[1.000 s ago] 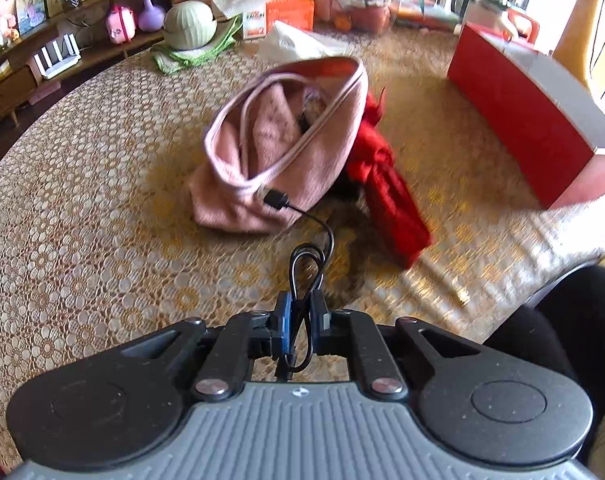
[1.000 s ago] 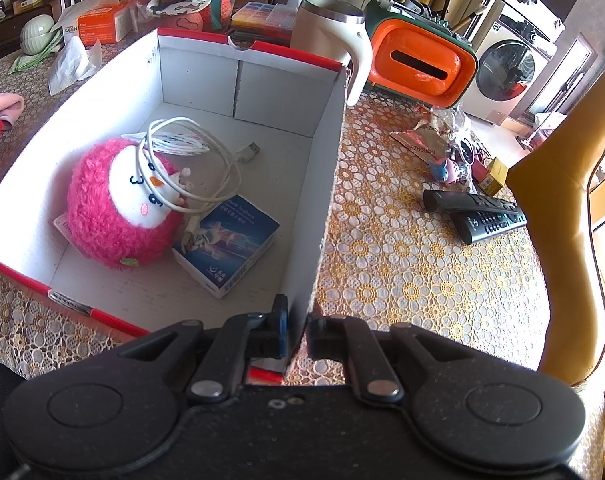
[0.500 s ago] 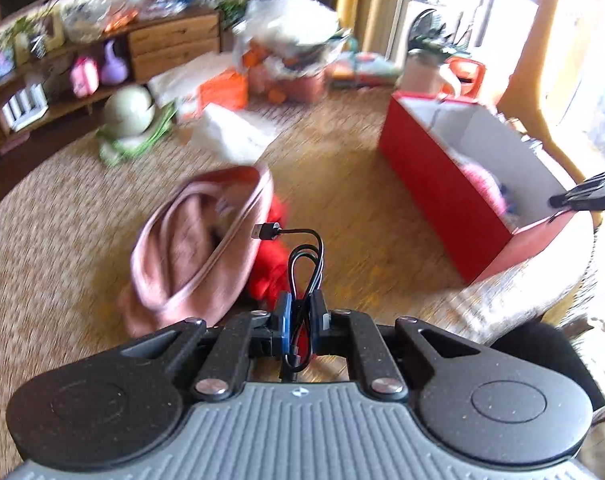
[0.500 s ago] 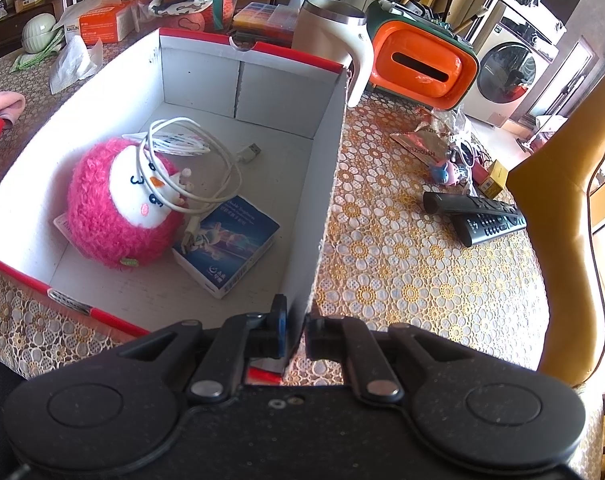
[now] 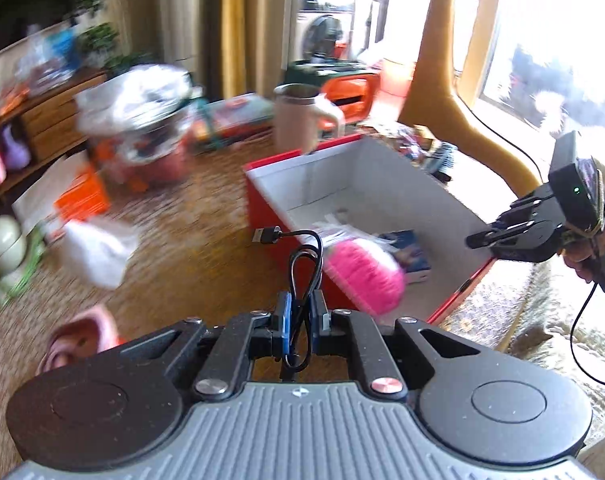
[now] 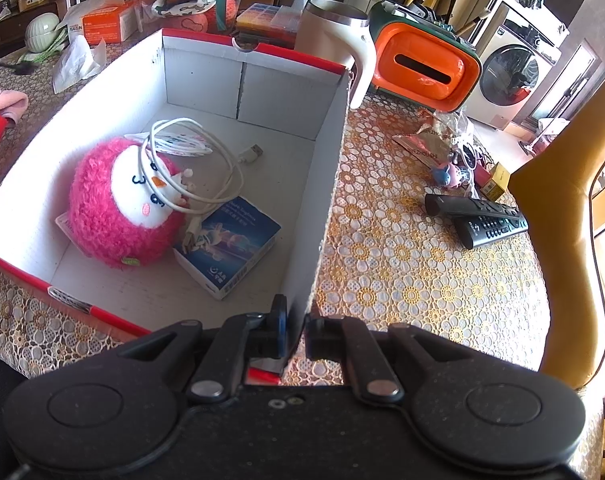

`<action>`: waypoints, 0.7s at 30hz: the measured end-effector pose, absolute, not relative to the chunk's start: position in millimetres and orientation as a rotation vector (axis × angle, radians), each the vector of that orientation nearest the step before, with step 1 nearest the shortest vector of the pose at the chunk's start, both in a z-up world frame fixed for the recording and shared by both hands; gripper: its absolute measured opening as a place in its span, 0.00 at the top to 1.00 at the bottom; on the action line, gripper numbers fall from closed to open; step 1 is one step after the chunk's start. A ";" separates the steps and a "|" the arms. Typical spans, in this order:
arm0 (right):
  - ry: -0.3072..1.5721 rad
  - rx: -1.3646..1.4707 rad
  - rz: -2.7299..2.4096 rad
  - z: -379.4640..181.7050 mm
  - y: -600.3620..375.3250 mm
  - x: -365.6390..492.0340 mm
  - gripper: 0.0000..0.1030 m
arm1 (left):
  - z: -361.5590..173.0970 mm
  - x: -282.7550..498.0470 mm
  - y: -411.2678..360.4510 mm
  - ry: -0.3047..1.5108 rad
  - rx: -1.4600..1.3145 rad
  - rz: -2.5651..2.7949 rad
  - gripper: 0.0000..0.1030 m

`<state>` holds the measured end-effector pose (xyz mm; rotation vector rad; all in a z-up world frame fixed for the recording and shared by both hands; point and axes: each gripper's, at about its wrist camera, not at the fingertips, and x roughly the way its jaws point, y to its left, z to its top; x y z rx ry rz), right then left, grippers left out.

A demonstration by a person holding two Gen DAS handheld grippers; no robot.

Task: Organize objects
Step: 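Carry the black cable into the shoebox and open the left tool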

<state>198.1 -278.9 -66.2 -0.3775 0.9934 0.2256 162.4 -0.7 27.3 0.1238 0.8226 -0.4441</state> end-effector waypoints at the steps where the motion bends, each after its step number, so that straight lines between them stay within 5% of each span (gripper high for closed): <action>1: 0.994 -0.378 0.227 -66.2 -278.9 198.2 0.93 | 27.7 166.1 -10.3 0.822 0.134 -0.459 0.92; 21: 0.994 -0.360 0.245 -65.3 -281.6 199.3 0.94 | -10.8 234.3 -158.1 0.830 0.324 -0.635 0.92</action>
